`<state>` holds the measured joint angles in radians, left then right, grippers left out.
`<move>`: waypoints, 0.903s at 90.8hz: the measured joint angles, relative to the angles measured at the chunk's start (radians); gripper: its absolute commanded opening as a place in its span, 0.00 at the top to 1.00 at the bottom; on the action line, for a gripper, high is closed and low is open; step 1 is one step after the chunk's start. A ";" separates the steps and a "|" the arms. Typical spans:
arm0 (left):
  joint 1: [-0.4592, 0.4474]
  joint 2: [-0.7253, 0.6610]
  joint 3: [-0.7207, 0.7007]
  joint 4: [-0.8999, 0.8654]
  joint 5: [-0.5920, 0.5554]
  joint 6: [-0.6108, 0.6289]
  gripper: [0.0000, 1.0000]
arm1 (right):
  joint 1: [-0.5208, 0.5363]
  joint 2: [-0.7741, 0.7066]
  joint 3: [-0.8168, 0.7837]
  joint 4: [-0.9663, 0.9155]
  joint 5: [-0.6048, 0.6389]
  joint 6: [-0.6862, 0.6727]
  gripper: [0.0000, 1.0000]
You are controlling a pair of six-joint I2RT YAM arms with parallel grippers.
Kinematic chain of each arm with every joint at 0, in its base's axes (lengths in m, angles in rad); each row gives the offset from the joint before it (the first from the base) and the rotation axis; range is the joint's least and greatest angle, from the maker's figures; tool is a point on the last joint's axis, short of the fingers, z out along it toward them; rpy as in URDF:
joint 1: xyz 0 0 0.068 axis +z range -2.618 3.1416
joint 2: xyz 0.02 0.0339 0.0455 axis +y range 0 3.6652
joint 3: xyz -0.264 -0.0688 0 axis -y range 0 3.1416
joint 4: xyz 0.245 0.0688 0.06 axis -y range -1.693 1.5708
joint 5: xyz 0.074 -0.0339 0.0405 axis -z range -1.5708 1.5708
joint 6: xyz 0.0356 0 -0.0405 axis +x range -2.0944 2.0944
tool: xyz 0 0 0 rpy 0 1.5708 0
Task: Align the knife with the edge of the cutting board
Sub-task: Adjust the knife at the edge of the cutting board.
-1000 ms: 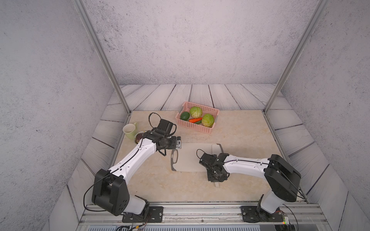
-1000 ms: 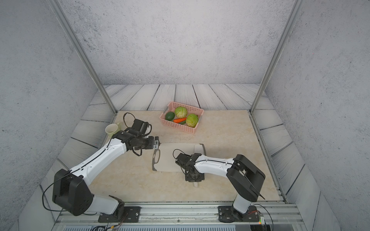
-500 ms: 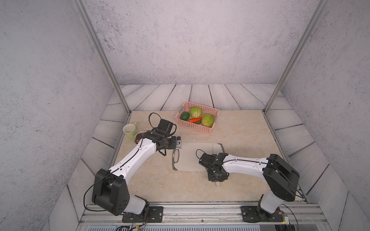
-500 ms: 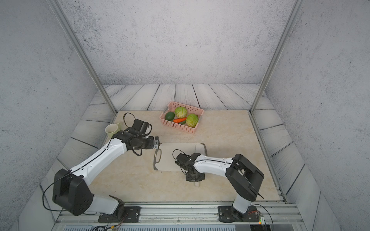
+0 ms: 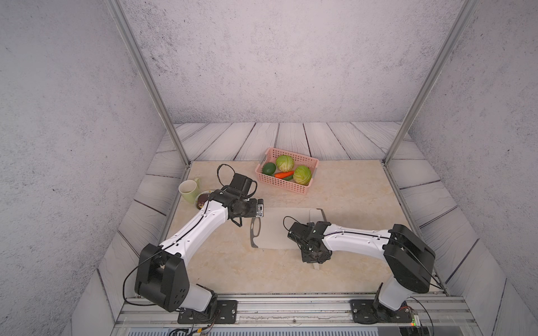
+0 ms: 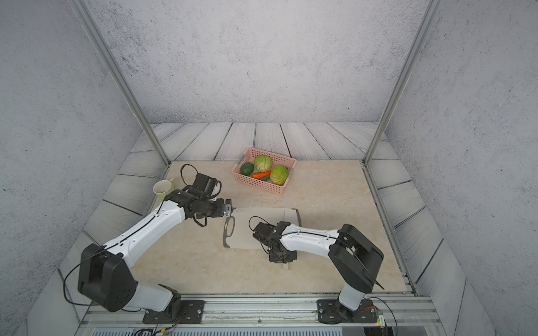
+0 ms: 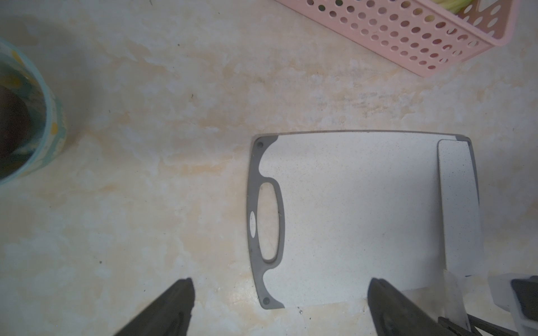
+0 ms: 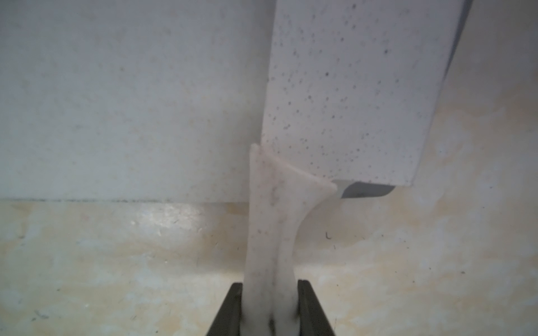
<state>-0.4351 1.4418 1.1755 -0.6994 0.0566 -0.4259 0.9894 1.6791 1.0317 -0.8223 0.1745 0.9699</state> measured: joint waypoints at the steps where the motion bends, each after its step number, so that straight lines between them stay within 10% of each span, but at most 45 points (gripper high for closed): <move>1: 0.000 0.000 0.000 0.000 0.000 0.000 0.02 | 0.000 0.000 0.001 -0.001 0.001 0.001 1.00; 82: -0.006 0.000 0.000 0.000 0.000 0.000 0.02 | 0.003 0.000 -0.038 0.032 0.015 0.026 1.00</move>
<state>-0.4408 1.4418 1.1755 -0.6998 0.0563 -0.4259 0.9928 1.6791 0.9936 -0.7906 0.1894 0.9958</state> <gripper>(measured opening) 0.984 0.277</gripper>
